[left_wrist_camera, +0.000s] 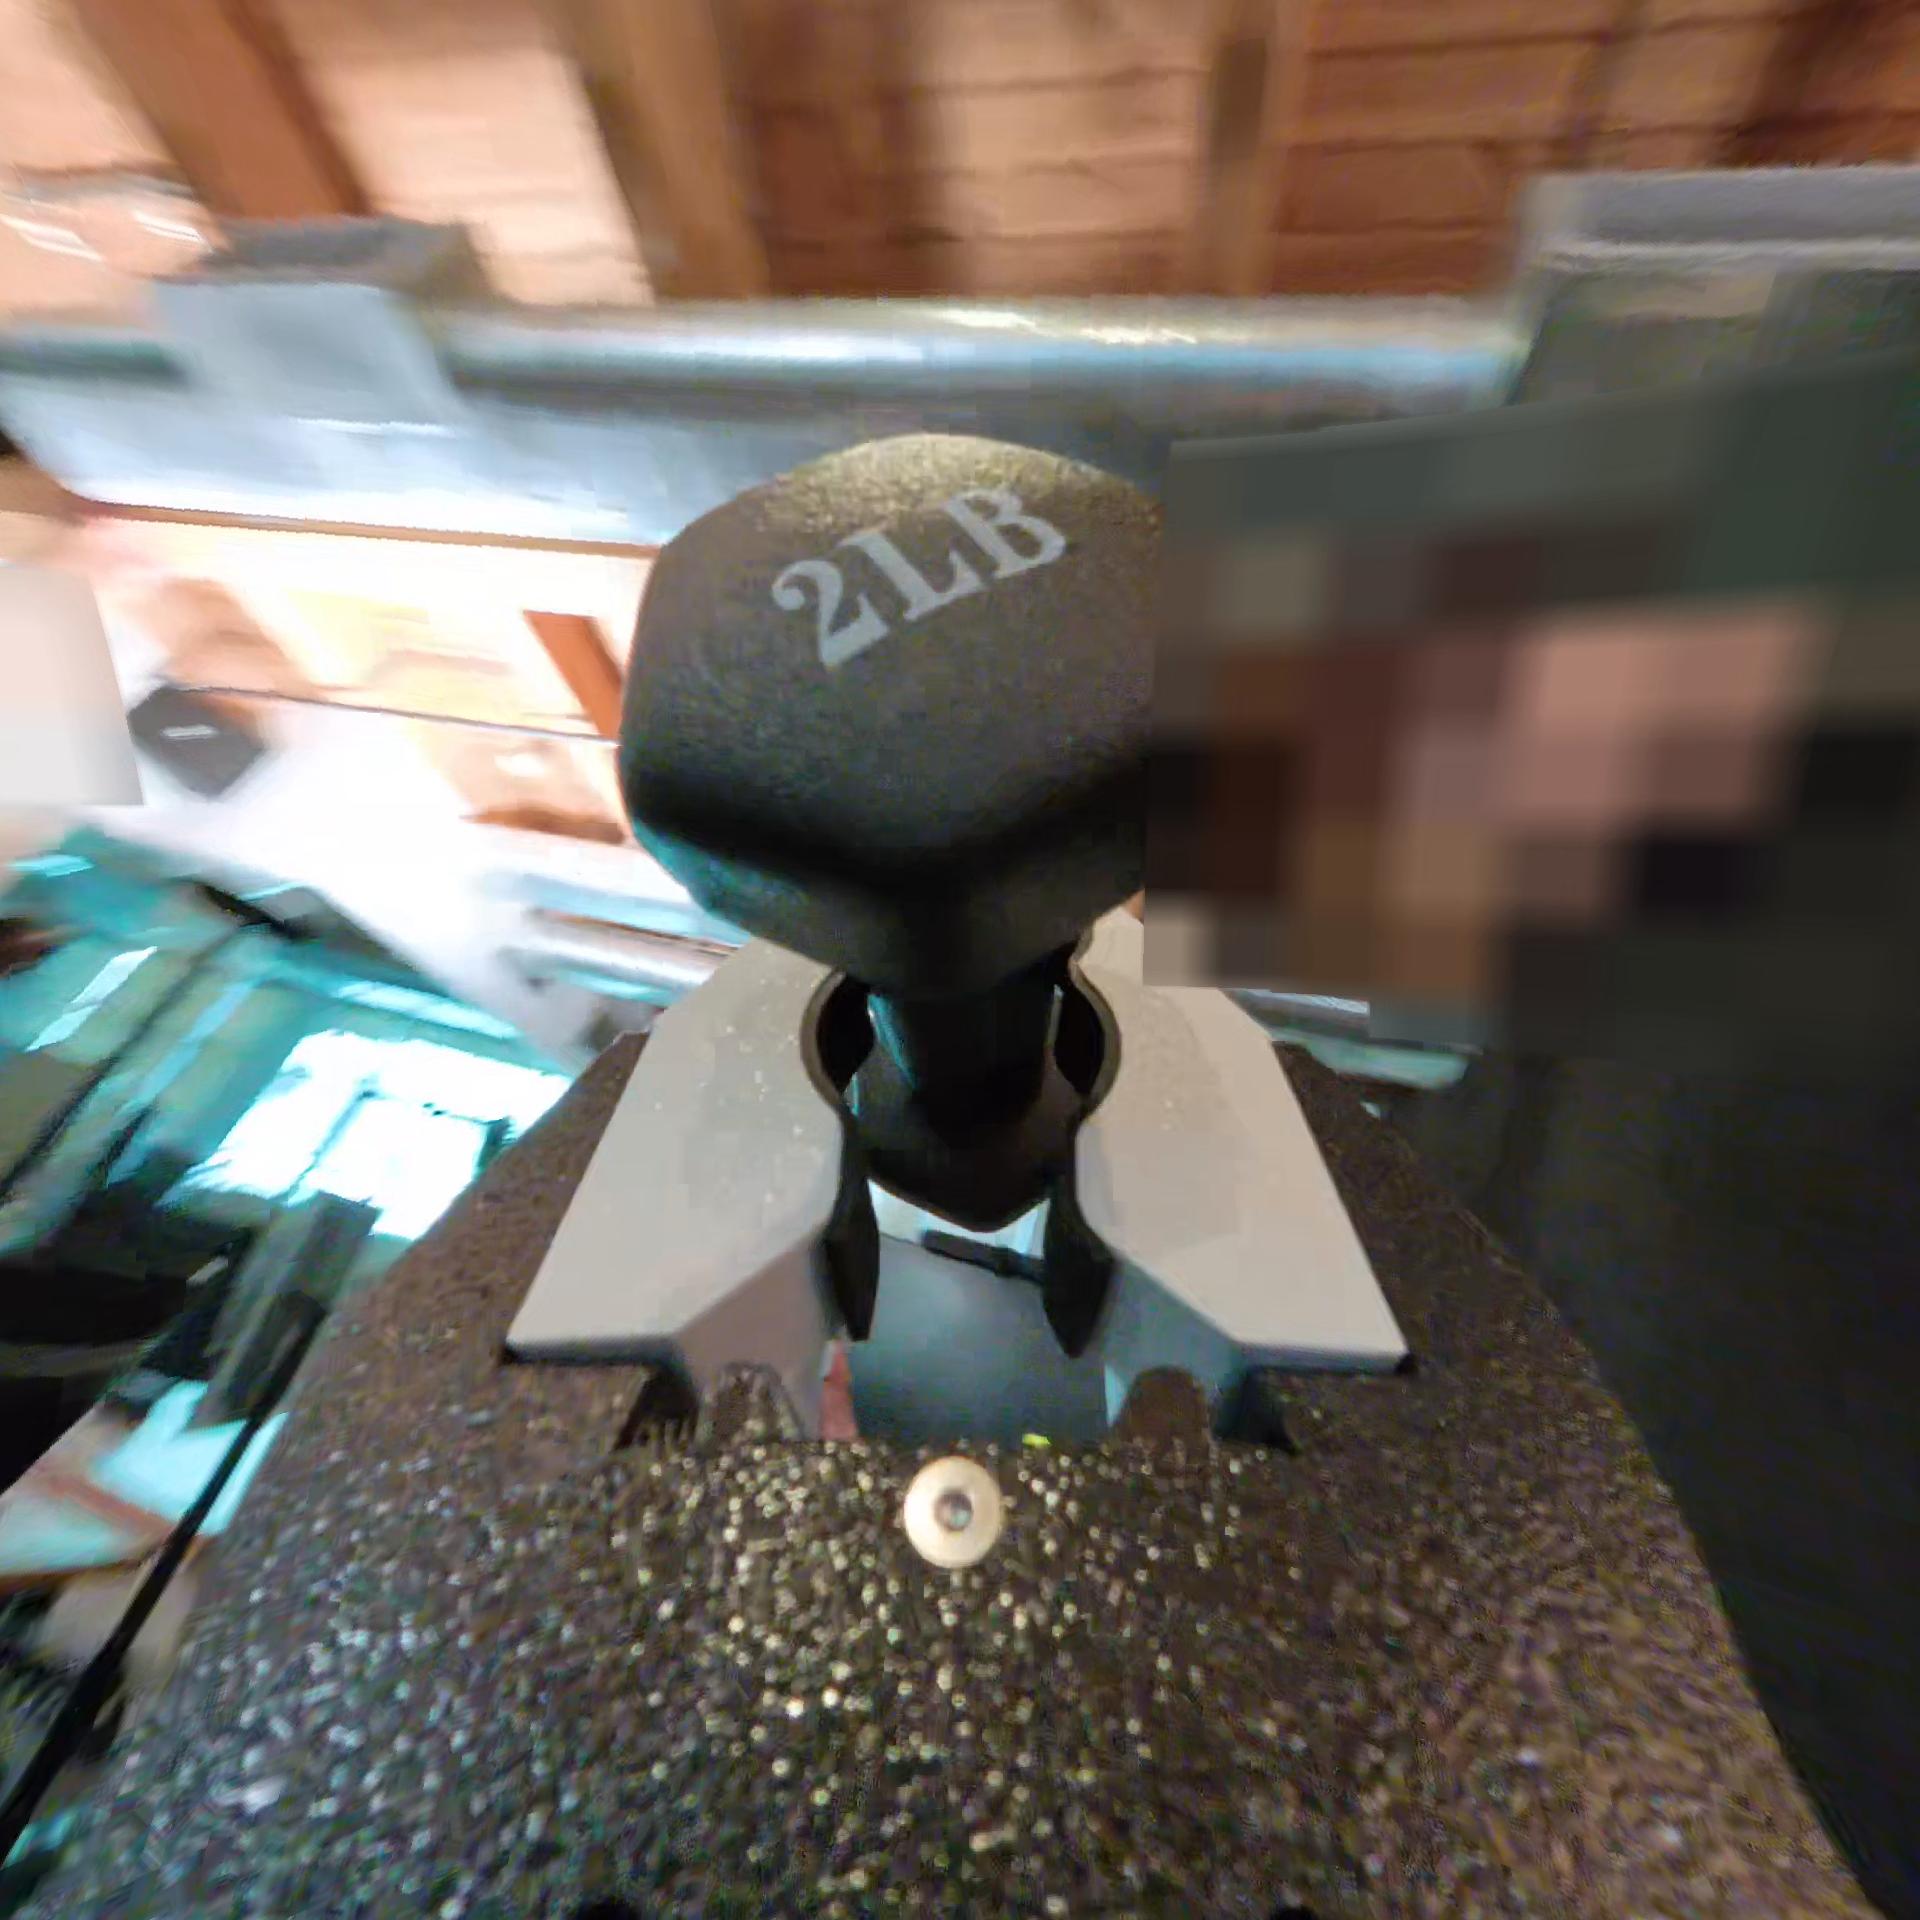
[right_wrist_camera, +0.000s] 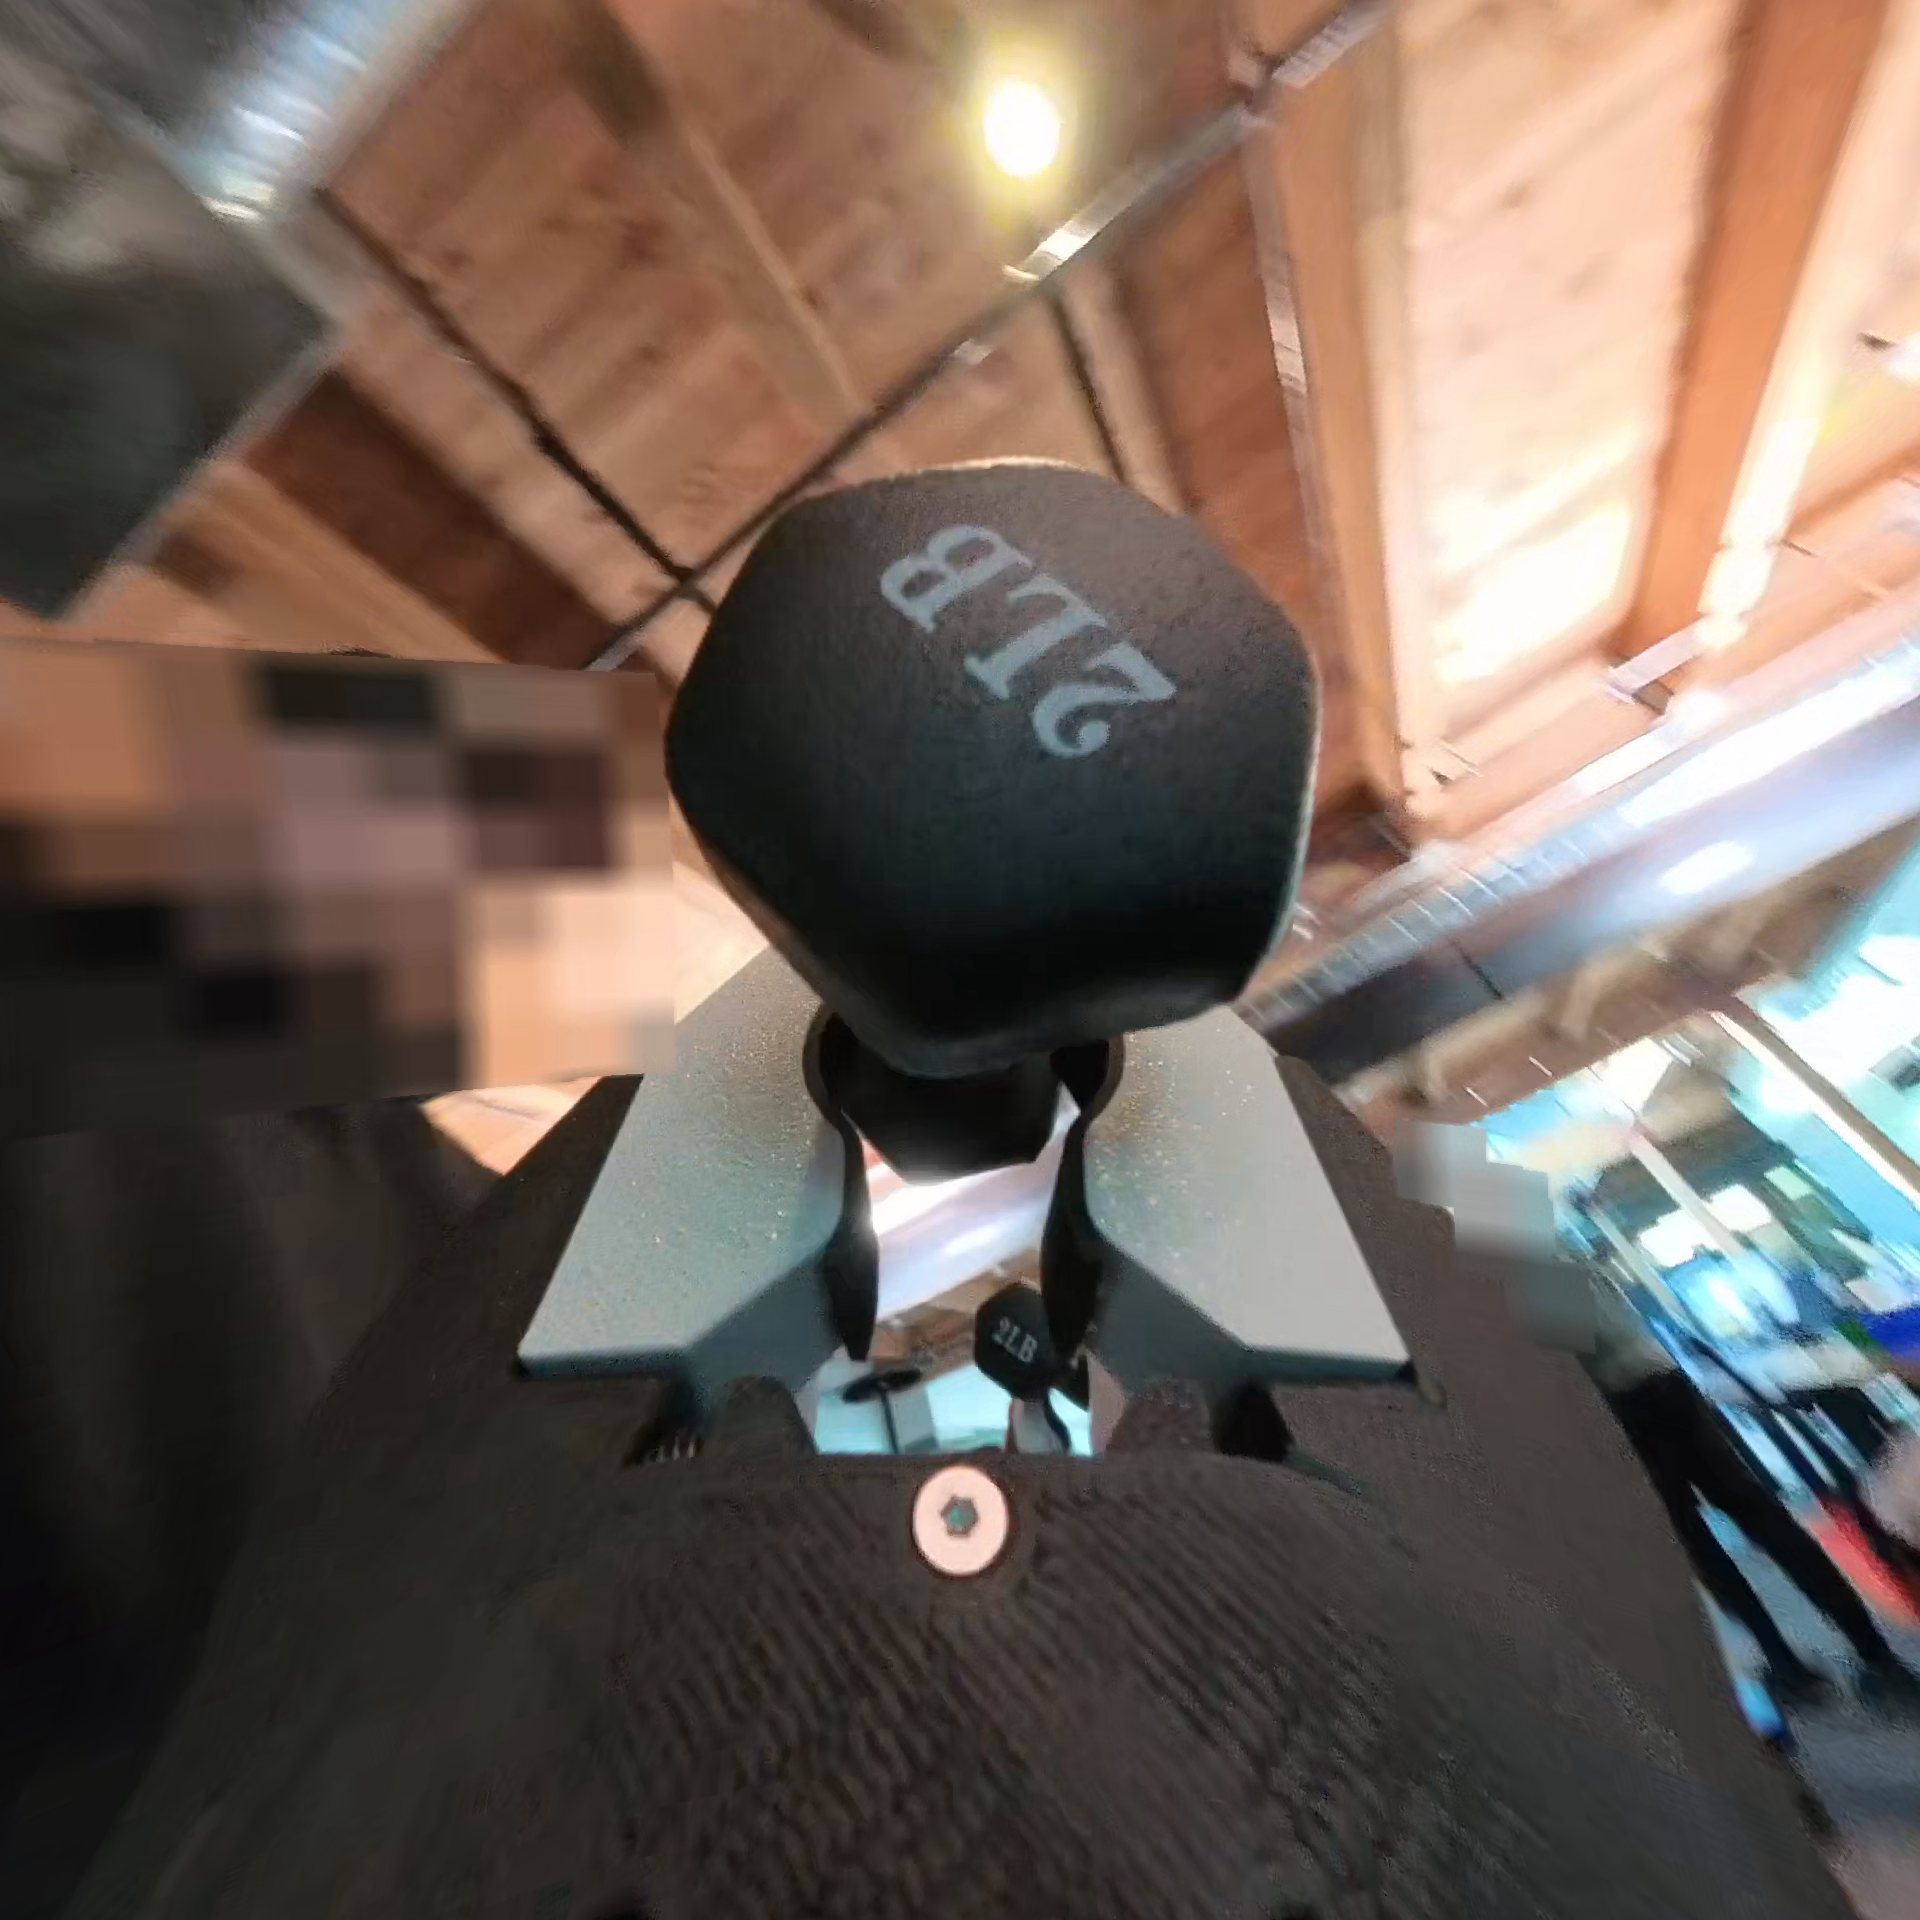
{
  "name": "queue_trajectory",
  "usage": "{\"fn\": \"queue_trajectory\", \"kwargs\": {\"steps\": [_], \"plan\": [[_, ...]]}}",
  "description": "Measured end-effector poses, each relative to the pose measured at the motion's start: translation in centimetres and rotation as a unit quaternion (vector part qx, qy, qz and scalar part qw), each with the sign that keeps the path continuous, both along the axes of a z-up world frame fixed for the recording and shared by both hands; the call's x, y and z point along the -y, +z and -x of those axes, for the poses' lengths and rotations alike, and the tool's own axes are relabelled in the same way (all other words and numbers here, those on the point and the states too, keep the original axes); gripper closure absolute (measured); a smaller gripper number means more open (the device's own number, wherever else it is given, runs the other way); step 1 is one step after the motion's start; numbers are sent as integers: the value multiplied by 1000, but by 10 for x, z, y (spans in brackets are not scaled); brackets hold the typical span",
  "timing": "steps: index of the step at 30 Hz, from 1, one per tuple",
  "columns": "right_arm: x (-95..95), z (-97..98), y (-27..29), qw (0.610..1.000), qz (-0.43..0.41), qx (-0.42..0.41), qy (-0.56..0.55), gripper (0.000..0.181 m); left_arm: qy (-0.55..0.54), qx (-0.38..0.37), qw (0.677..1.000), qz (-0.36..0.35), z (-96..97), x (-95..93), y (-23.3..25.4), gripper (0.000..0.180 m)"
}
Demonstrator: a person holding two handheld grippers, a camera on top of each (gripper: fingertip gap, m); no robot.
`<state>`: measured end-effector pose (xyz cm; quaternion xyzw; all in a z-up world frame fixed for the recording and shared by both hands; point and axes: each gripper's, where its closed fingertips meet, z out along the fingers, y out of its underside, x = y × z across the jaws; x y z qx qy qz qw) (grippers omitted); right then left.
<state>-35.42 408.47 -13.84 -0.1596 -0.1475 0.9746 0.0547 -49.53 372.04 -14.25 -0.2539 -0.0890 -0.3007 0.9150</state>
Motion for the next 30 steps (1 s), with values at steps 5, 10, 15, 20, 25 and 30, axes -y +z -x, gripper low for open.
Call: {"fn": "queue_trajectory", "kwargs": {"steps": [5,10,15,20,25,30], "plan": [[8,-39,73,989,5,-147,6,152,-60,-178,980,-63,-48,3,95,150],[19,-18,69,992,-87,-57,-68,151,2,-179,983,32,-40,-15,115,151],[13,47,7,886,-324,220,-249,153,234,-103,843,473,45,-53,27,151],[1,76,-64,684,-537,366,-330,153,323,-164,593,719,83,-33,-66,151],[5,85,-130,660,-557,427,-266,150,292,-139,572,754,87,-25,-122,151],[4,86,-185,630,-551,482,-259,150,281,-106,569,765,87,-20,-170,151]]}}
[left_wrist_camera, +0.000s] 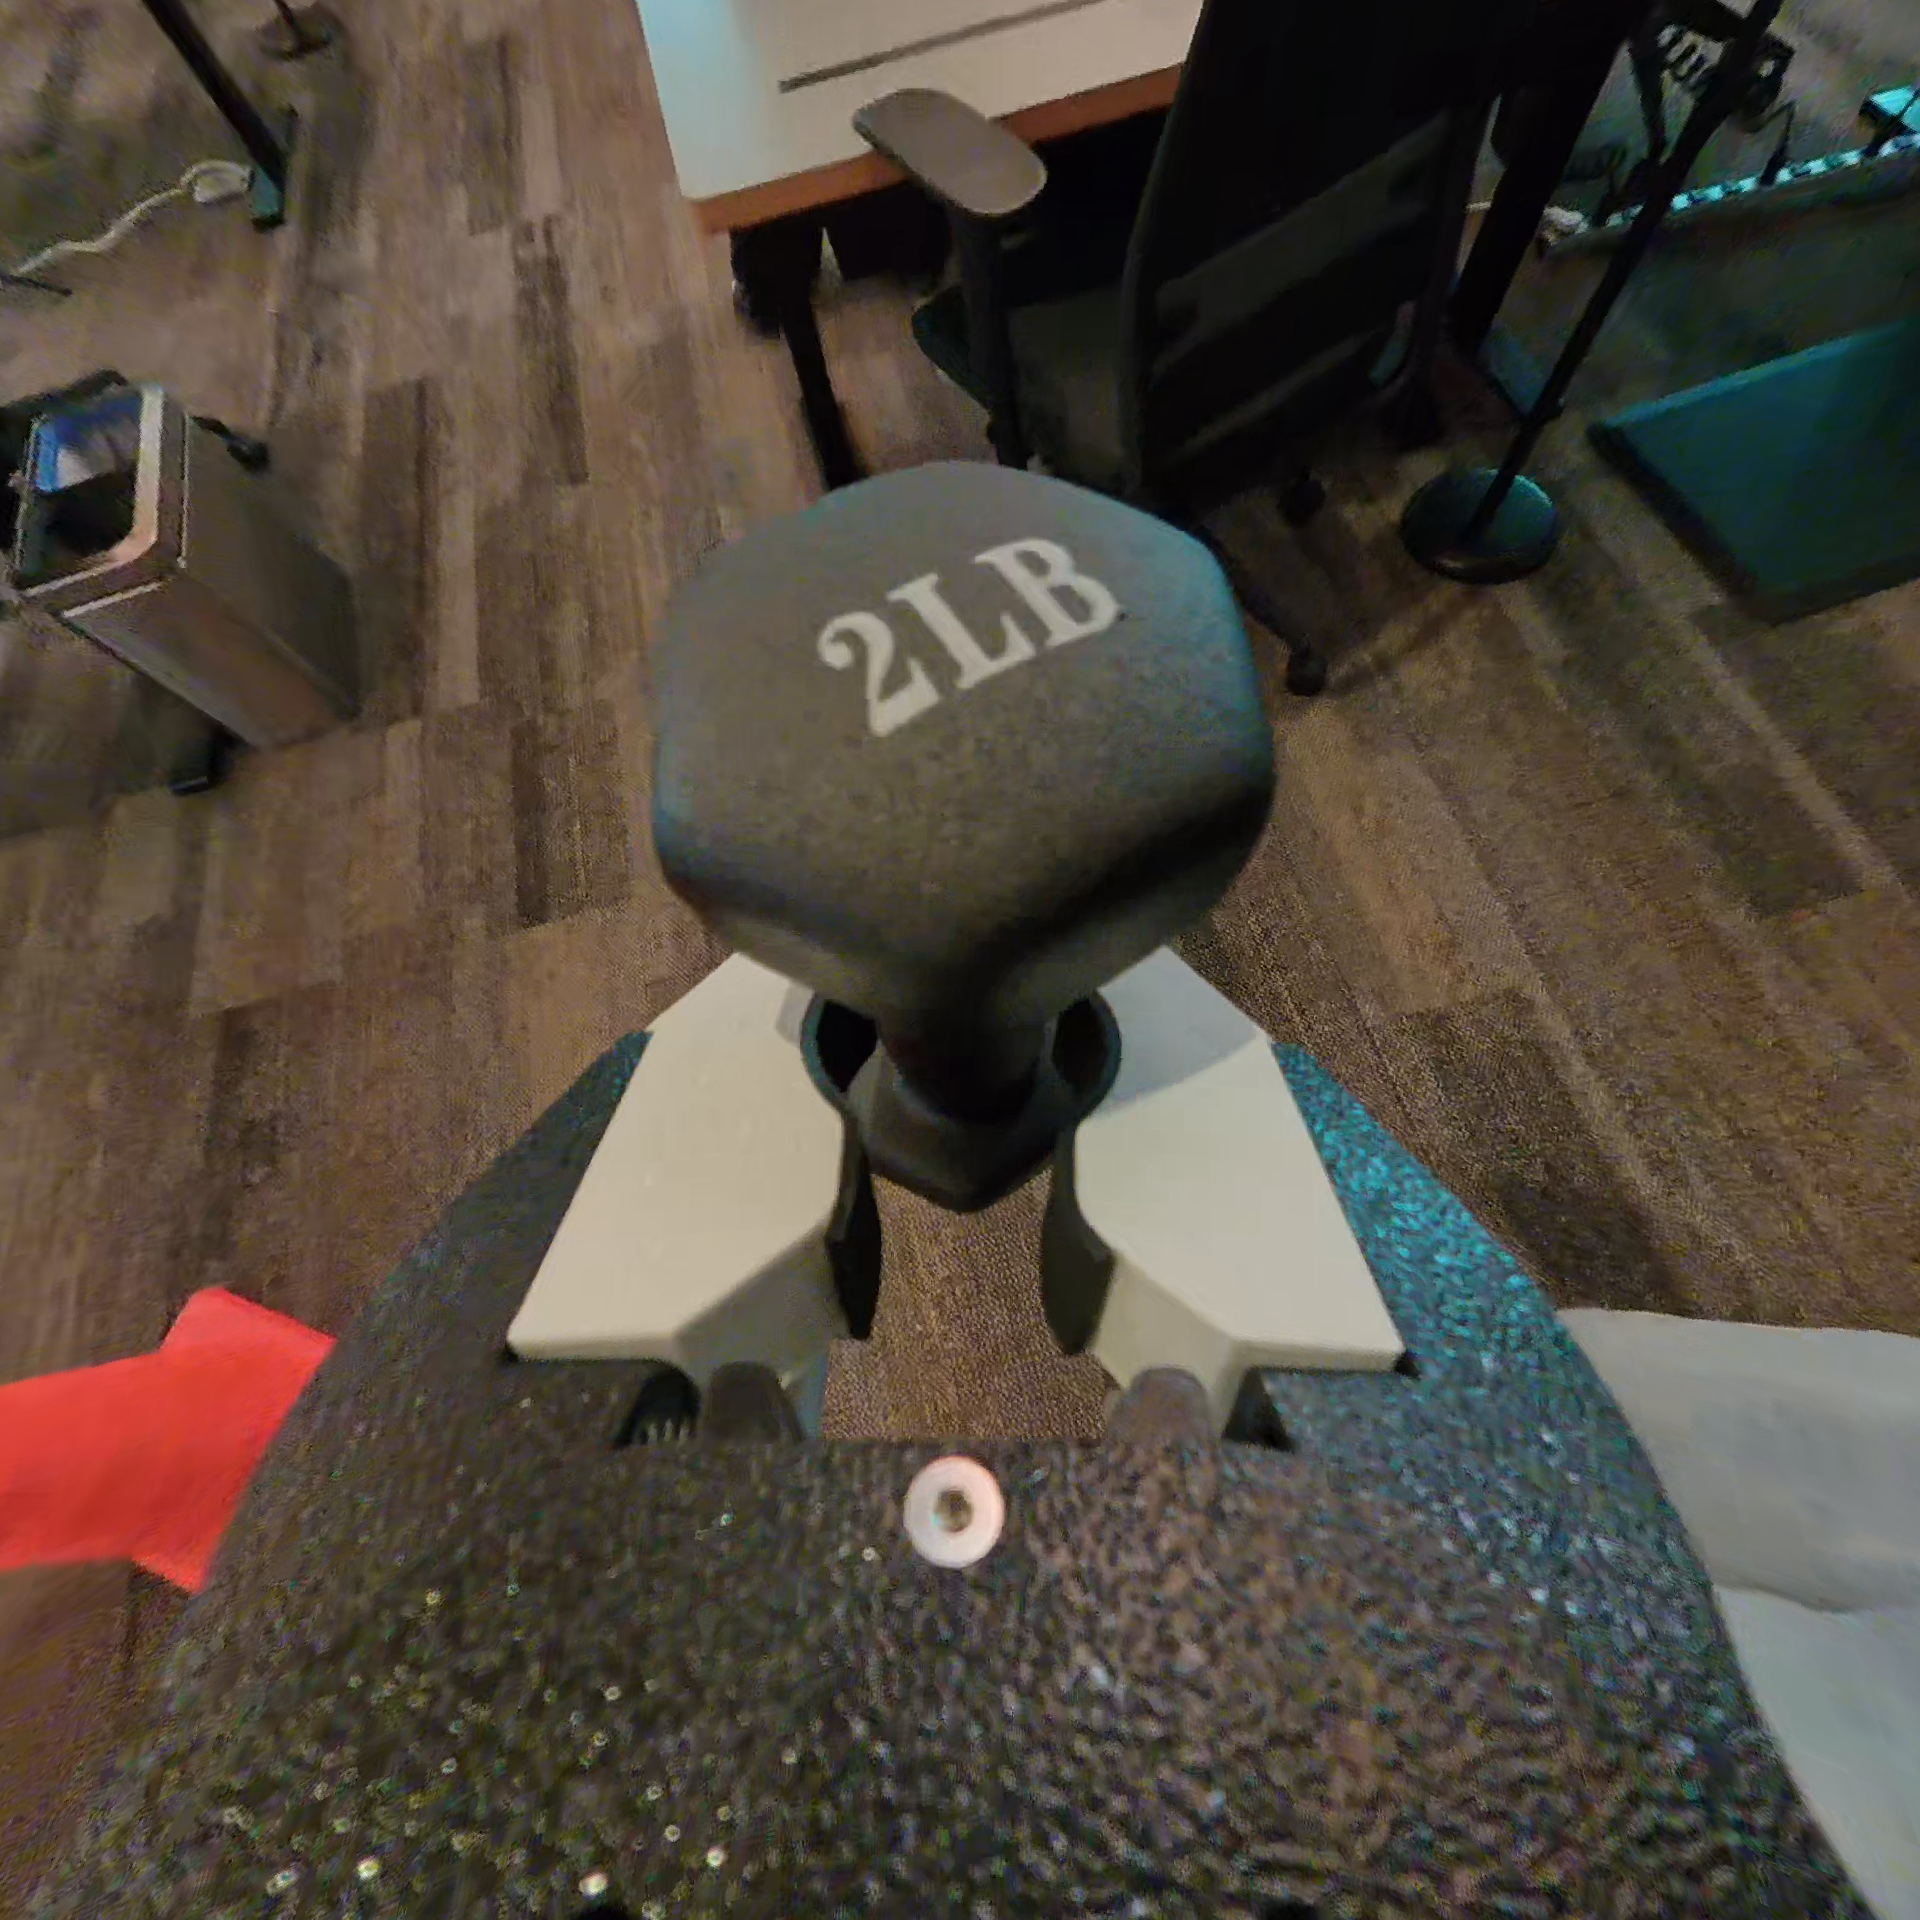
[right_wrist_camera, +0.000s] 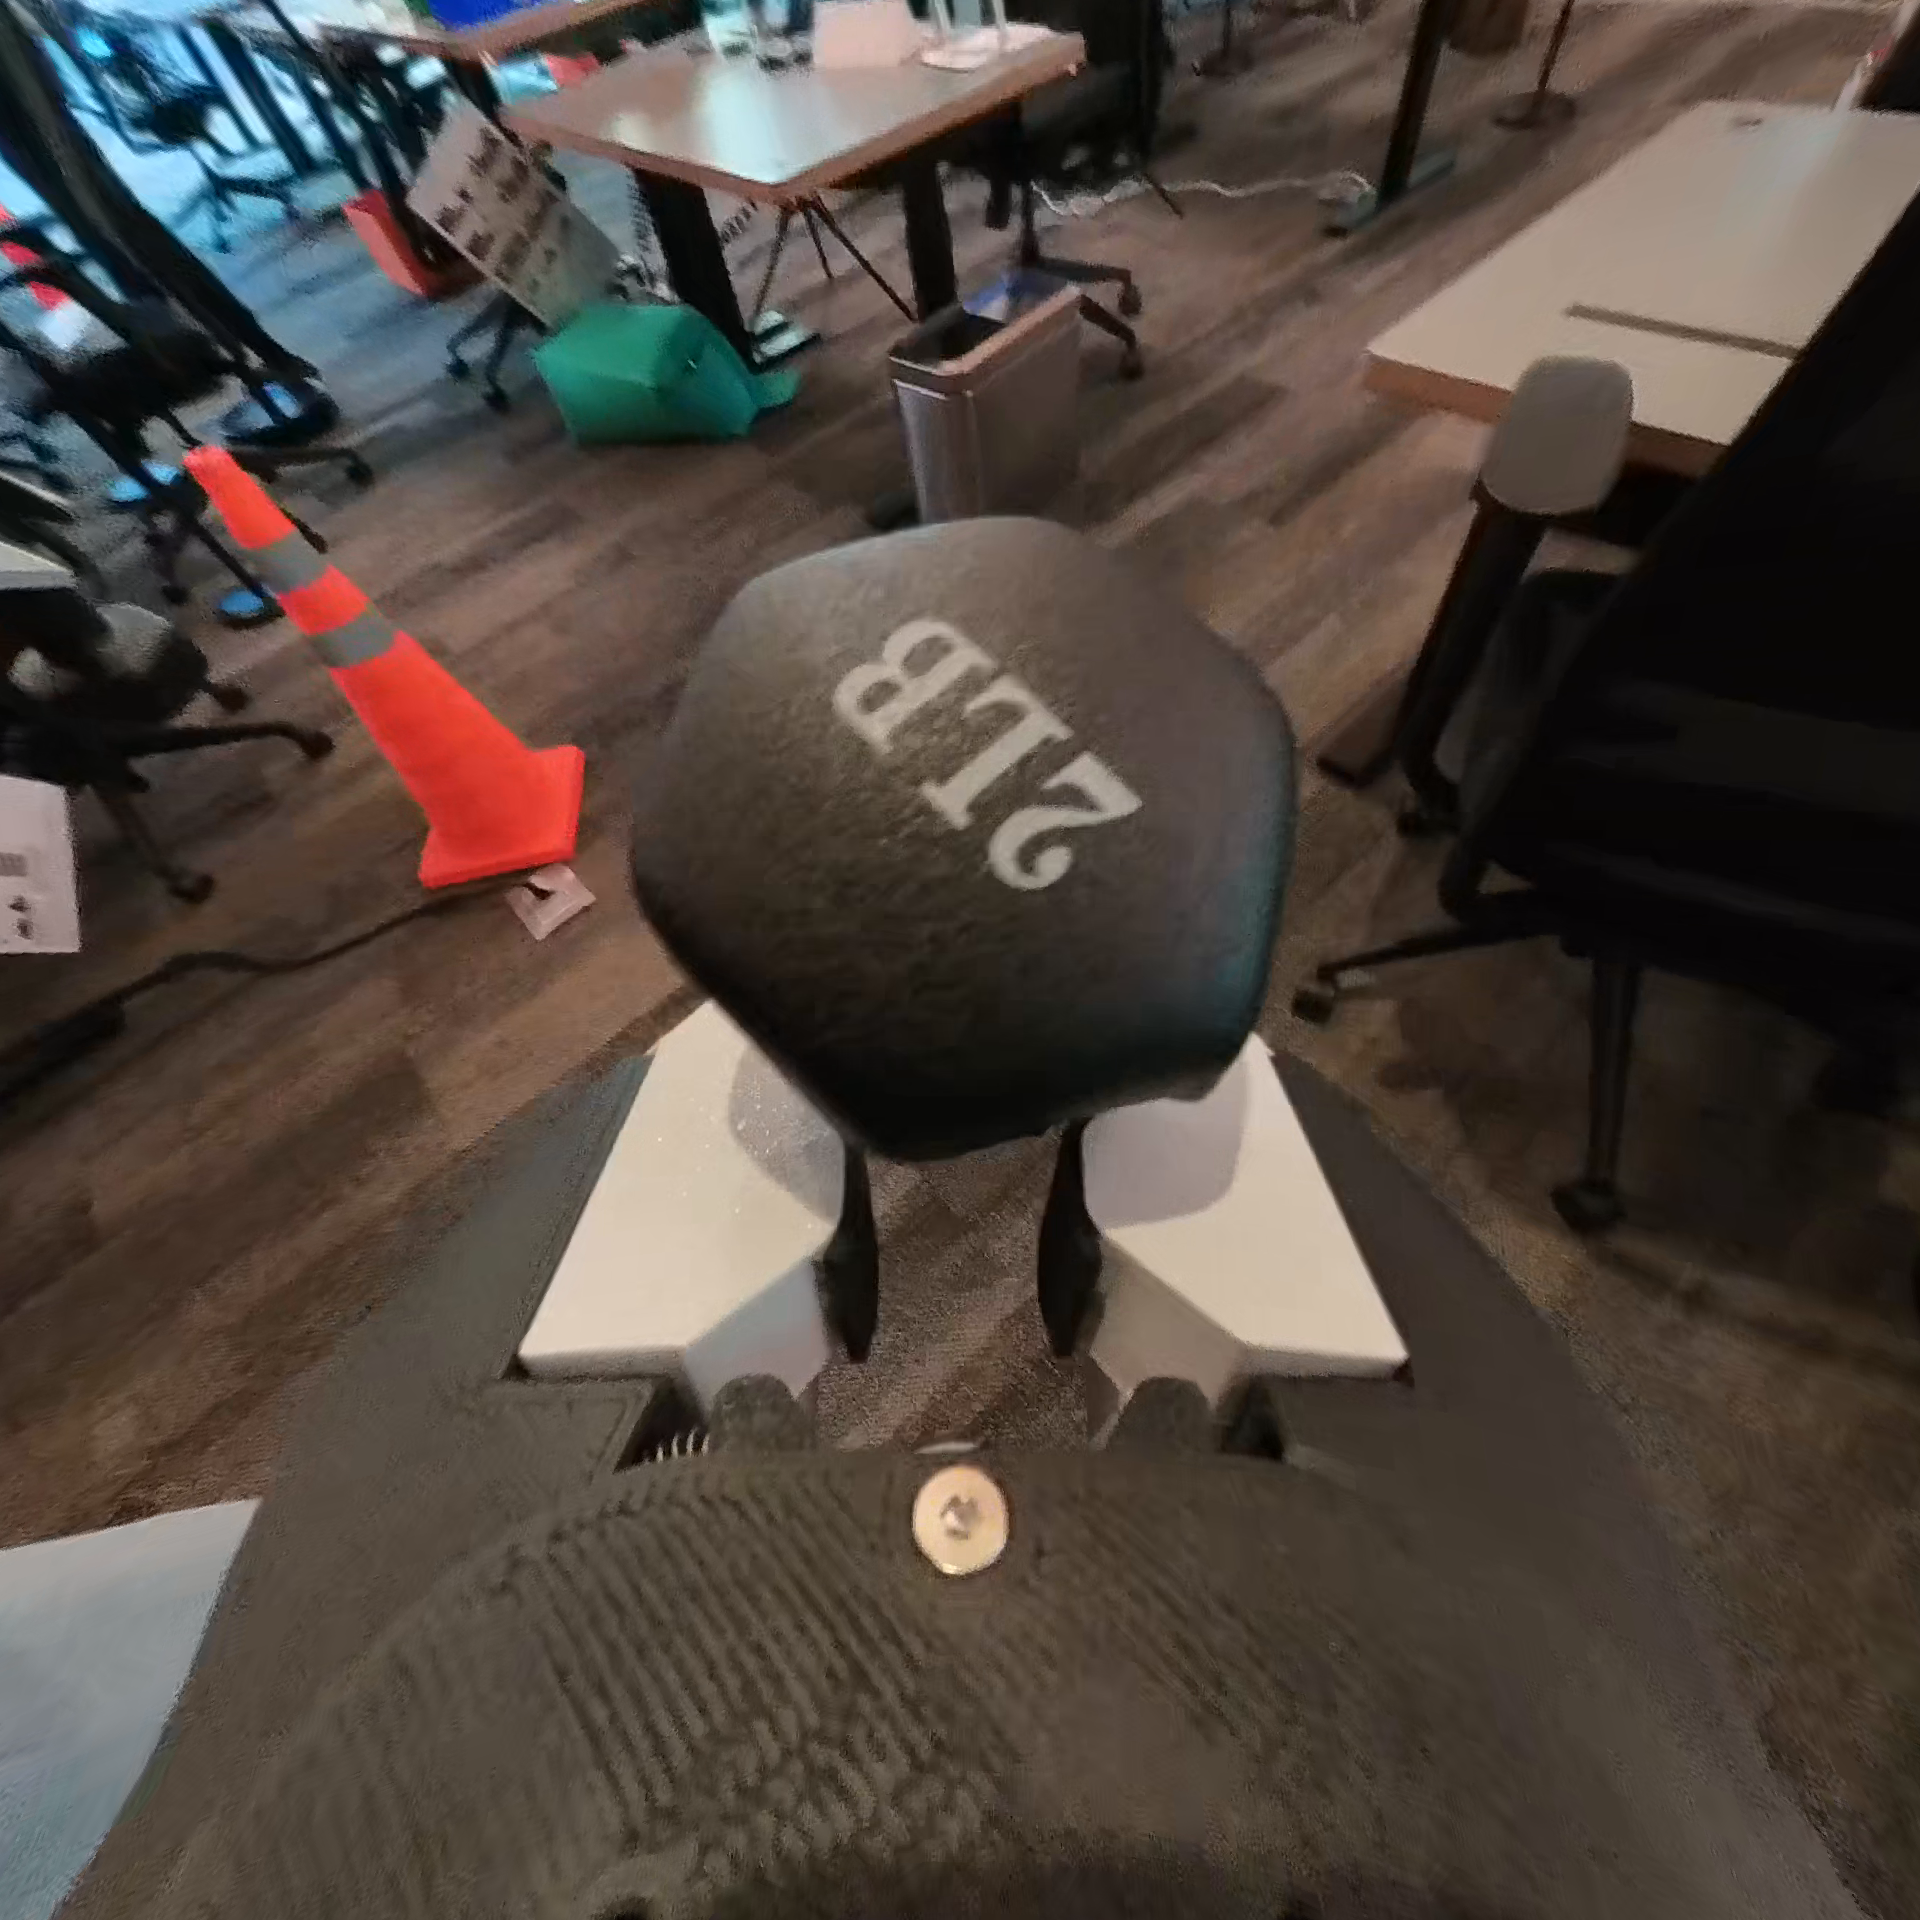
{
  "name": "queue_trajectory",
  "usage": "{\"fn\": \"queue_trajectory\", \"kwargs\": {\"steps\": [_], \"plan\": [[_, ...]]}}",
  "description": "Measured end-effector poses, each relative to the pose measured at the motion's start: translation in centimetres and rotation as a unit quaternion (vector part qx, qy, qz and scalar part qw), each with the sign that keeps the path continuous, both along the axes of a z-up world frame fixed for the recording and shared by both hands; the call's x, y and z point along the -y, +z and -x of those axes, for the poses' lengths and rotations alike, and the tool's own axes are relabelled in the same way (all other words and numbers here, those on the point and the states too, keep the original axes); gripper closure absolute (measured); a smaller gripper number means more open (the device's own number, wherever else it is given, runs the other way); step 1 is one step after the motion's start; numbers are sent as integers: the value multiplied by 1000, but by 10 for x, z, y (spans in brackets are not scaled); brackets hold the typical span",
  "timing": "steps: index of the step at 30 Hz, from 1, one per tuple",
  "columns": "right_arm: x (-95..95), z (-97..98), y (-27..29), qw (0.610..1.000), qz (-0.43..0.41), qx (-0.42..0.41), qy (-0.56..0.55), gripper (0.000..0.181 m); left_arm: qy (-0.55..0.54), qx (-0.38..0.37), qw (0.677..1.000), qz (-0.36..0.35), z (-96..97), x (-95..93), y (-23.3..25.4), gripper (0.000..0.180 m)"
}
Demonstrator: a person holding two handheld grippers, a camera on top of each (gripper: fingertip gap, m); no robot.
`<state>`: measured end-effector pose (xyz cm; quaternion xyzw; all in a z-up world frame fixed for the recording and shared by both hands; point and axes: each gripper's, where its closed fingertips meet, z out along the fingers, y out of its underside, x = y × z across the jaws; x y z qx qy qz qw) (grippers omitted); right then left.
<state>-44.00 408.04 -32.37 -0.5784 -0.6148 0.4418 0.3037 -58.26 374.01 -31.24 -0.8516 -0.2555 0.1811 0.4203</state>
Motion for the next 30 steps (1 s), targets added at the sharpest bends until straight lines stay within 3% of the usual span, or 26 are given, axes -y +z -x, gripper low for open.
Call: {"fn": "queue_trajectory", "kwargs": {"steps": [4,8,10,14,18,19,22,26,28,30], "plan": [[-12,-4,-11,994,-102,2,-39,152,20,-78,996,32,1,4,4,151],[-27,-2,10,970,-231,-3,-69,153,51,-231,962,137,11,14,43,152],[-36,-1,27,950,-300,-5,-83,103,62,-315,924,208,15,19,69,151],[-53,0,62,875,-480,11,-62,76,44,-441,838,319,20,22,117,151],[-60,2,94,829,-557,-4,-43,149,28,-506,791,342,22,20,152,151],[-60,4,101,832,-554,-15,-44,149,25,-512,790,336,22,18,159,151],[-56,3,123,881,-466,-56,-60,150,37,-483,836,259,20,16,171,151],[-35,4,148,963,-226,-133,-52,151,42,-325,945,11,11,6,180,151],[-23,6,158,978,-126,-165,-32,152,24,-221,966,-133,5,0,184,151],[-8,9,167,980,-24,-195,-2,153,-9,-120,951,-286,-5,-5,190,151]]}}
